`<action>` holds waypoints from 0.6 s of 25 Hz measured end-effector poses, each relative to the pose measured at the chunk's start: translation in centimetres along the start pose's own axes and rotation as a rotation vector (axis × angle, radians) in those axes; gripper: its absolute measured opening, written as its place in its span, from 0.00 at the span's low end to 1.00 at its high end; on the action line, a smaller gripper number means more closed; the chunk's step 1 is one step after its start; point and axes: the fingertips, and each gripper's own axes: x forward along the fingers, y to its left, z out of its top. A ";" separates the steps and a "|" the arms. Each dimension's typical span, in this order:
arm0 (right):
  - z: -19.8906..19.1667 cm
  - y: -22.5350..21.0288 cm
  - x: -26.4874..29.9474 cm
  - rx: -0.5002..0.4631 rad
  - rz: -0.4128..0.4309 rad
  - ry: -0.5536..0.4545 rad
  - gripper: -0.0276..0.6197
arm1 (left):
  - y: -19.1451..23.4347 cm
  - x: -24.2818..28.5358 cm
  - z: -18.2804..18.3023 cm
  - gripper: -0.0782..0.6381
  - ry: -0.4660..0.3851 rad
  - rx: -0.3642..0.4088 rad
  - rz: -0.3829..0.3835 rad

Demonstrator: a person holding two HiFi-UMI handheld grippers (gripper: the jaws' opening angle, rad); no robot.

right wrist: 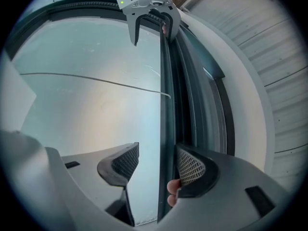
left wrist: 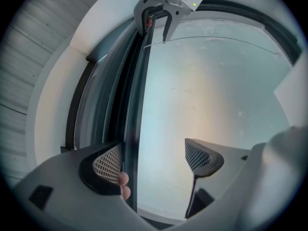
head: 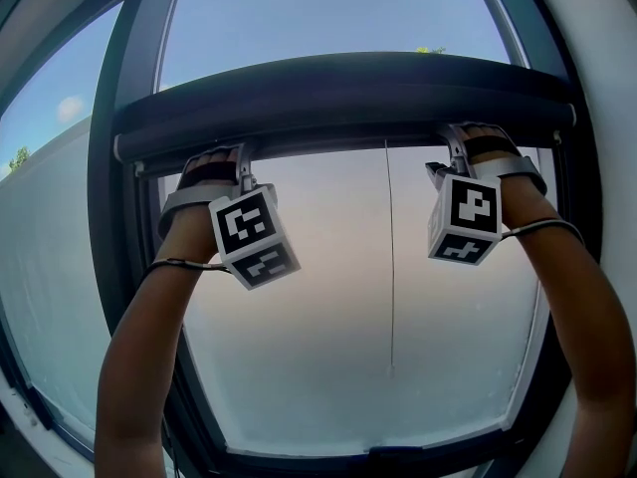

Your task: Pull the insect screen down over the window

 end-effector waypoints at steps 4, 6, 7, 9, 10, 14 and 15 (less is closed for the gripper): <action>0.3 0.3 0.0 0.003 0.026 0.018 0.38 | 0.1 -0.1 -0.3 0.67 -0.004 -0.017 0.003; 0.2 0.5 -0.1 -0.007 0.033 0.018 0.38 | -0.1 0.0 -0.4 0.67 -0.008 -0.026 -0.007; 0.1 0.6 -0.2 -0.010 0.039 0.019 0.38 | -0.2 0.0 -0.3 0.67 -0.012 -0.028 -0.010; 0.0 0.8 -0.4 -0.009 0.053 0.023 0.38 | -0.3 -0.2 -0.2 0.67 -0.008 -0.020 -0.014; -0.1 0.9 -0.5 -0.009 0.061 0.023 0.38 | -0.3 -0.3 -0.1 0.67 0.001 -0.011 -0.016; -0.2 1.5 -1.1 -0.015 0.084 0.017 0.38 | -1.0 -0.8 0.1 0.67 0.013 0.001 -0.031; -0.1 1.7 -1.1 -0.014 0.085 0.016 0.38 | -1.2 -0.9 0.0 0.67 0.015 0.002 -0.033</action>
